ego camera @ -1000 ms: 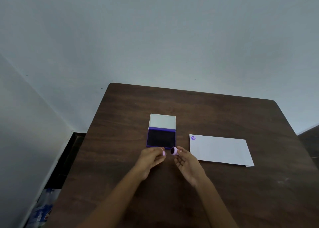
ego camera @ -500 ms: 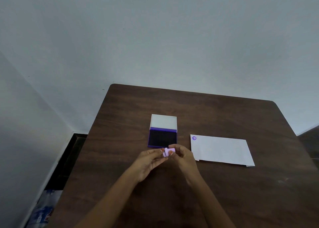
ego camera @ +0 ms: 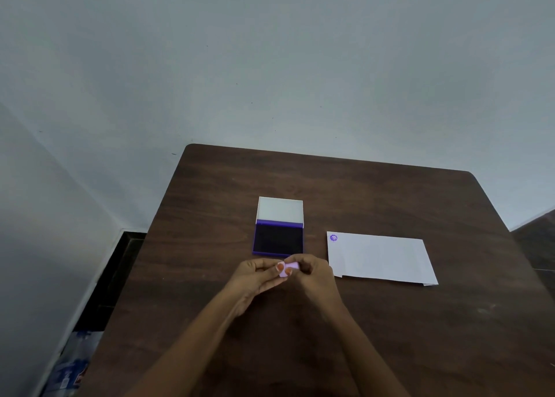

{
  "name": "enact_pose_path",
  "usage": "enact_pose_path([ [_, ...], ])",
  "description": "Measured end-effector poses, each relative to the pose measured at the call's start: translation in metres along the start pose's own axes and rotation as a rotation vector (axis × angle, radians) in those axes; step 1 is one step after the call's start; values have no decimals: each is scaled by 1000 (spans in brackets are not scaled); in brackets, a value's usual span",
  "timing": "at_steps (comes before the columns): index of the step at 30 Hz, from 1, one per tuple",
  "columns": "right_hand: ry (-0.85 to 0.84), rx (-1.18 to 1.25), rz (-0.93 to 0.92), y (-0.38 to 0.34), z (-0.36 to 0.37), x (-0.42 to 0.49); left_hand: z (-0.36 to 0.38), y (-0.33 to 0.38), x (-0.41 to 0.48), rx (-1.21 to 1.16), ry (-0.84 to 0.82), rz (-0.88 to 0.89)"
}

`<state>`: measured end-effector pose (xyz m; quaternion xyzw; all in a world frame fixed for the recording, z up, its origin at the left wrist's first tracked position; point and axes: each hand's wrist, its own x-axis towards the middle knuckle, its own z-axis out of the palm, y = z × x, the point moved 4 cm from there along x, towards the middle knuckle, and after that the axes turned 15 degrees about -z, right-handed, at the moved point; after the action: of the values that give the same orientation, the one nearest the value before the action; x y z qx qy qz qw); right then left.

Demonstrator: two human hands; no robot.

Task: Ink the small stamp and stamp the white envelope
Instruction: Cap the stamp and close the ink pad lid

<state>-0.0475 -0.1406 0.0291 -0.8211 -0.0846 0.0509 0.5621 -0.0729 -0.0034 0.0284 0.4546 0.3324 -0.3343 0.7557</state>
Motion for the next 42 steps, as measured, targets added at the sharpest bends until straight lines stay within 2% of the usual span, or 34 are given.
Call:
enact_pose_path([
  [4, -27, 145, 81, 1, -1, -3, -1, -4, 0, 57, 38, 11],
  [7, 17, 129, 133, 6, 1, 0, 0, -8, 1, 32, 26, 6],
  [11, 81, -15, 59, 9, 9, 6, -9, -3, 4, 100, 267, 55],
  [14, -13, -118, 6, 11, 16, 11, -21, 6, 5, 197, 410, 160],
  [19, -150, -285, -112, 13, 24, 12, -35, 19, 11, 251, 506, 250],
  [25, -294, -332, -47, 23, 29, 14, -38, 28, 19, 296, 597, 322],
  [27, -316, -254, 0, 24, 25, 18, -36, 33, 22, 320, 647, 366],
  [30, -105, -73, 37, 19, 8, 35, -35, 51, 28, 400, 712, 435],
  [33, 107, -8, 80, 19, -10, 65, -33, 75, 38, 453, 756, 491],
  [37, 191, 28, 140, 27, -15, 106, -25, 99, 54, 540, 761, 483],
  [42, 216, -5, 191, 39, -5, 131, -17, 106, 72, 570, 725, 450],
])
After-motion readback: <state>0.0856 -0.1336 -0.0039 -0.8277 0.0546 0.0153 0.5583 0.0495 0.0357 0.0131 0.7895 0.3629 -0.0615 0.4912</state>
